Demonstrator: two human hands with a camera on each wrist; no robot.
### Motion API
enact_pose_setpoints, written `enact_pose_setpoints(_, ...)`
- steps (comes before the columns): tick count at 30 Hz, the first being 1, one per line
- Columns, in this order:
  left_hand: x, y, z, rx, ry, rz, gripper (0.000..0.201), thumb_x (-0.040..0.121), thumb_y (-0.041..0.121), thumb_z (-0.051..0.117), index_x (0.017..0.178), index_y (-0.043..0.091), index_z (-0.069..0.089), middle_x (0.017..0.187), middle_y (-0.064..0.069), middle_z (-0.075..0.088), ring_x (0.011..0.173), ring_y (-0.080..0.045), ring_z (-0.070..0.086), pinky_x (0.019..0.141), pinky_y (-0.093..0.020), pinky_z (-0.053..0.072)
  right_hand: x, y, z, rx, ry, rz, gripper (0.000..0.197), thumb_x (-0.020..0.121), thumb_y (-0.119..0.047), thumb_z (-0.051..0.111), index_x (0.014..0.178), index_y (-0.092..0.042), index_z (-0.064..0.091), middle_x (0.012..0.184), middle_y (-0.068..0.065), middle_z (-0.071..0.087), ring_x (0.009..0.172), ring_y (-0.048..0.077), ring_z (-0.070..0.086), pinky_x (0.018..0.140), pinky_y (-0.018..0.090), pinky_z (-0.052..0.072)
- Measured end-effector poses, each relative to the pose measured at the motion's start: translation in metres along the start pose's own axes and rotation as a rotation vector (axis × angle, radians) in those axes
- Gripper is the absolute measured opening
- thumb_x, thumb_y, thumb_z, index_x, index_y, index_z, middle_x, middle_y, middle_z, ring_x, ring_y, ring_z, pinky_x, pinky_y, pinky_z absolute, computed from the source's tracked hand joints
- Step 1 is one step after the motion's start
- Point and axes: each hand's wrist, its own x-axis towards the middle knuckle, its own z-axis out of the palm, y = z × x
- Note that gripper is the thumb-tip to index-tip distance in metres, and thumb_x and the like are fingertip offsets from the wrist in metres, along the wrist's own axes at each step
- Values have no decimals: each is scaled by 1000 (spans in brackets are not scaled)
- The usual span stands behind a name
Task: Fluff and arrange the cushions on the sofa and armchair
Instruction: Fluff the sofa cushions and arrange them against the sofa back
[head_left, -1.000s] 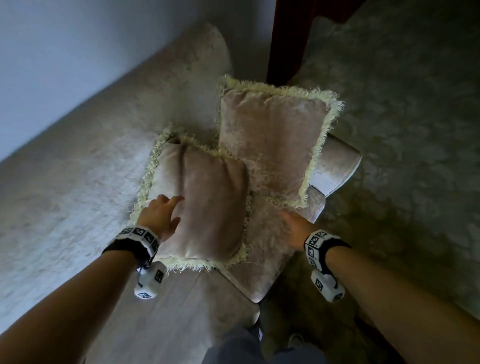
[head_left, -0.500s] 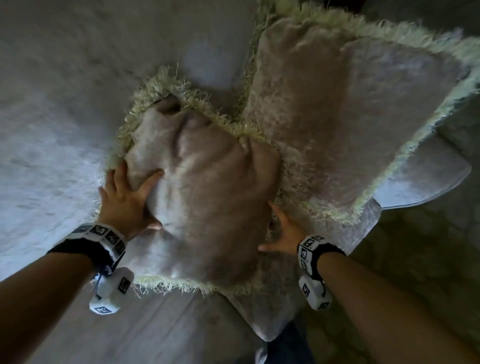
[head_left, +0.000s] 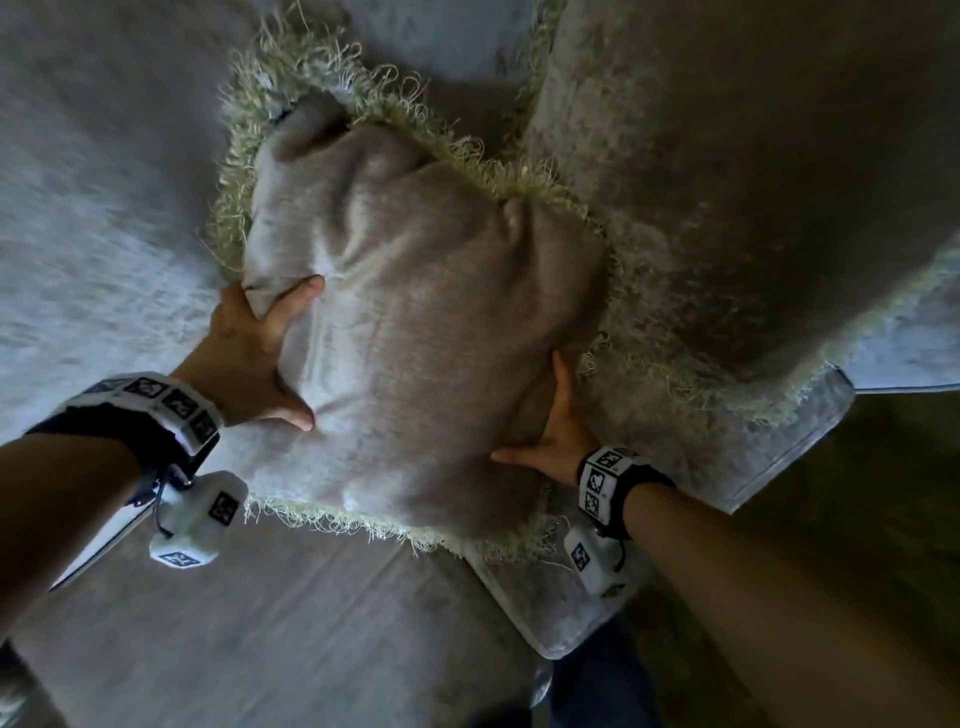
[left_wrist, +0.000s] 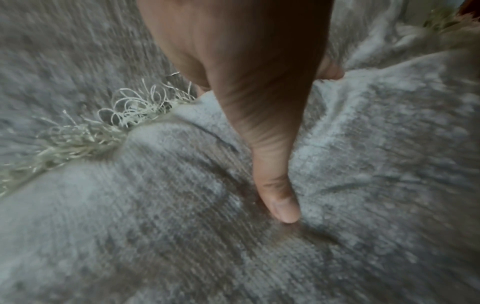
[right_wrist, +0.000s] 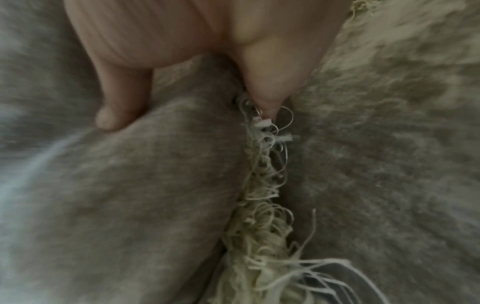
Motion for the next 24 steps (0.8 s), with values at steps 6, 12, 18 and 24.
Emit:
enact_pose_setpoints(6, -20, 14, -7, -53, -20, -40, 146, 30, 30, 98, 142, 57, 9, 128, -21, 30, 117, -52, 42, 102, -58, 39, -3, -7, 4, -45, -3, 0, 141, 54, -27, 93, 124, -74, -21, 156, 5, 19, 138, 23, 31, 109, 46, 35)
enact_pose_setpoints(12, -77, 5, -13, -43, 15, -84, 142, 40, 27, 97, 140, 61, 2, 133, -17, 28, 119, -50, 44, 105, -55, 38, -19, -25, 9, -209, 1, -113, 136, 53, -28, 91, 144, -54, -6, 153, 8, 21, 138, 31, 30, 108, 53, 35)
enact_pose_setpoints(18, -157, -11, -37, -81, 156, -136, 135, 44, 22, 96, 147, 42, 12, 139, -19, 25, 117, -53, 45, 99, -60, 42, -43, -85, 0, -366, -69, -298, 129, 61, -24, 90, 148, -47, -3, 159, 7, 5, 142, 32, 21, 114, 45, 25)
enact_pose_setpoints(24, -246, 1, -57, -147, 292, -316, 125, 54, 26, 91, 145, 44, 7, 141, -15, 24, 104, -54, 54, 81, -60, 52, -76, -178, -13, -580, -137, -439, 115, 71, -23, 84, 150, -40, 2, 155, 21, 5, 139, 43, 26, 110, 46, 28)
